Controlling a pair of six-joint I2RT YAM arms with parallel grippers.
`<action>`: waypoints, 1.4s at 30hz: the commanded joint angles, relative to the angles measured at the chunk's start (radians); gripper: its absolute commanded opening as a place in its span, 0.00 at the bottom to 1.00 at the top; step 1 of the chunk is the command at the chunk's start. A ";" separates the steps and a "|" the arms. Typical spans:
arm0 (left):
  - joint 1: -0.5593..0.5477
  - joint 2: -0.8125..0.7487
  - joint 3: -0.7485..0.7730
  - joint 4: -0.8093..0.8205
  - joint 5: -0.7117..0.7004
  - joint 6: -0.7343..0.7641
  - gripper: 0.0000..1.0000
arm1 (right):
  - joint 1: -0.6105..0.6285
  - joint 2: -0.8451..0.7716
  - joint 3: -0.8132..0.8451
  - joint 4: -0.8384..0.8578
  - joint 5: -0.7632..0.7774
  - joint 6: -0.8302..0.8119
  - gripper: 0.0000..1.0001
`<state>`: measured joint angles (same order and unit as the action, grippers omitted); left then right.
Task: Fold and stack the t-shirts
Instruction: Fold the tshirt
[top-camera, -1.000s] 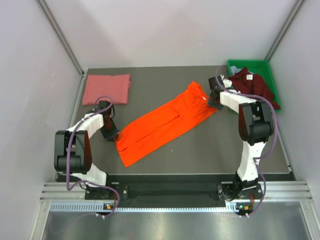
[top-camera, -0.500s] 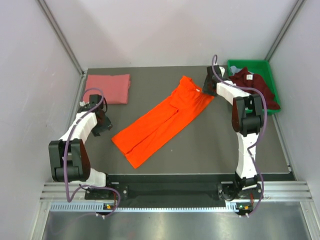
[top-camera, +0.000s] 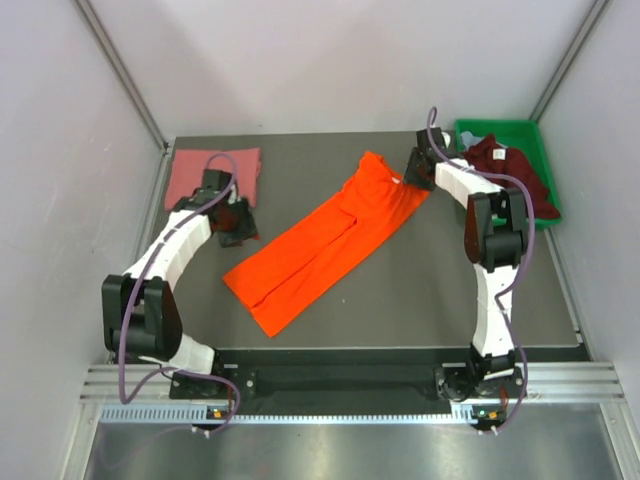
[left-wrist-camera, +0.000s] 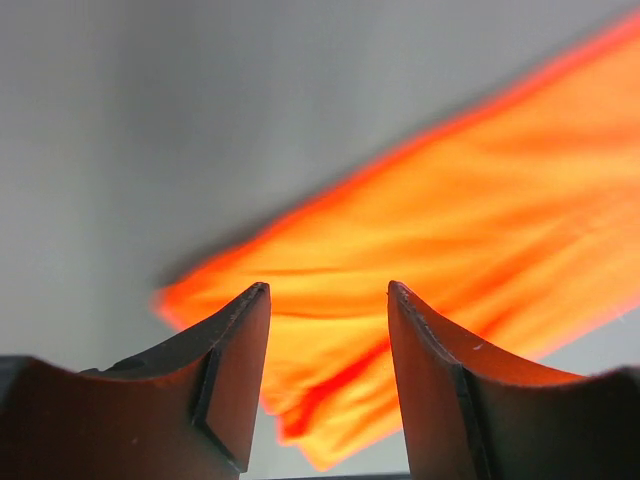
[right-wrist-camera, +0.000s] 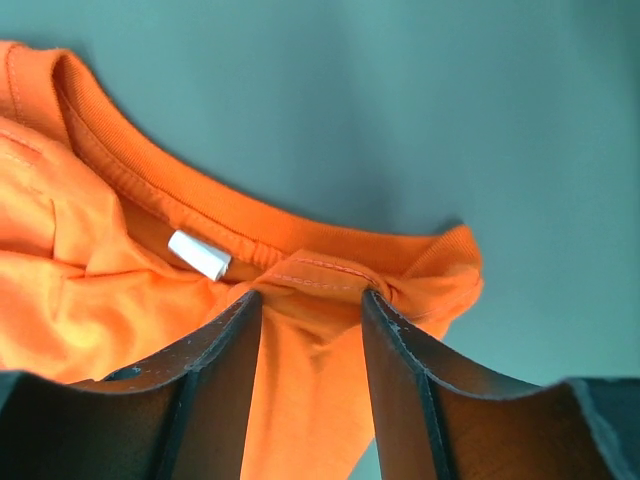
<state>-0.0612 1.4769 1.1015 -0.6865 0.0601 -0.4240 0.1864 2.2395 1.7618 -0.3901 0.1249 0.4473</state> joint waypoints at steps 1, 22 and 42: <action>-0.139 0.014 0.092 0.038 0.078 0.039 0.55 | -0.019 -0.118 0.054 -0.021 0.027 0.022 0.46; -0.374 0.031 -0.066 0.085 0.093 -0.019 0.57 | -0.011 -0.373 -0.381 0.079 -0.083 0.243 0.39; -0.370 0.224 0.219 -0.097 -0.261 0.172 0.56 | -0.036 -0.426 -0.618 0.427 -0.088 0.427 0.39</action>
<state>-0.4618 1.6665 1.2438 -0.7677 -0.1421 -0.2943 0.1719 1.8793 1.1244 -0.0631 0.0177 0.8726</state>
